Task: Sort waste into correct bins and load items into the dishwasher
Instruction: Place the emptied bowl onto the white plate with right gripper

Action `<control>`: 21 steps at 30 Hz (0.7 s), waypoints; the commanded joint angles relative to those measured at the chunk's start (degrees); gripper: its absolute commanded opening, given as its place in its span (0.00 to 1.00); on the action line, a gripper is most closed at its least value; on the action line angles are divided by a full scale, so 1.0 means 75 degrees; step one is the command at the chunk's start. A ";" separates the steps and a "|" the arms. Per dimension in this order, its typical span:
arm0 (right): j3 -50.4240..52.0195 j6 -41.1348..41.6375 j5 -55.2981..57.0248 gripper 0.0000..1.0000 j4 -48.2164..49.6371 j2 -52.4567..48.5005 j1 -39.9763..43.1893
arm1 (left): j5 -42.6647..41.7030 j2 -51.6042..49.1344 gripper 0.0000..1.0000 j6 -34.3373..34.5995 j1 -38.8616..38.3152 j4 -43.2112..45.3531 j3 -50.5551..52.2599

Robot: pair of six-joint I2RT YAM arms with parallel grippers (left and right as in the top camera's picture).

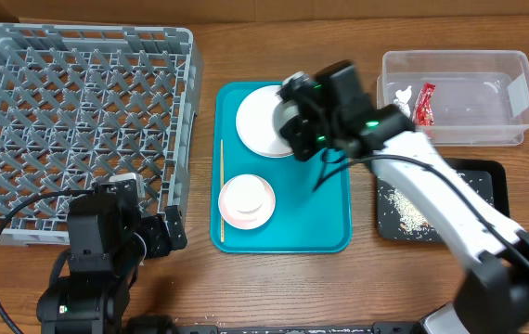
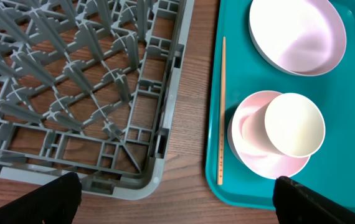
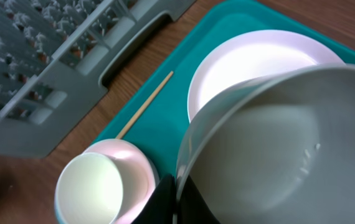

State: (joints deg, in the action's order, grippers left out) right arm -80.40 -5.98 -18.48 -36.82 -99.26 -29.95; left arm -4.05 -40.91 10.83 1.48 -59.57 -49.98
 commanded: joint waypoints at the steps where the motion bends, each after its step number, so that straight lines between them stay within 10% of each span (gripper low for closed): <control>1: -0.0140 0.0000 0.0408 0.04 0.0513 -0.0726 -0.0251 | -0.0003 0.0017 1.00 0.0134 -0.0006 0.0032 -0.0172; 16: -0.0143 0.0093 0.0274 0.04 0.1102 -0.2008 -0.0414 | -0.0003 0.0017 1.00 0.0131 -0.0006 0.0032 -0.0172; 21: -0.0353 0.0093 0.0259 0.24 0.0219 -0.1425 -0.0408 | 0.0000 0.0017 1.00 0.0131 -0.0006 0.0032 -0.0172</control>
State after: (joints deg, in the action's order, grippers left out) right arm -80.93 -5.56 -16.21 -33.45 -113.80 -32.99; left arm -4.05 -40.91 10.83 1.48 -59.57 -49.98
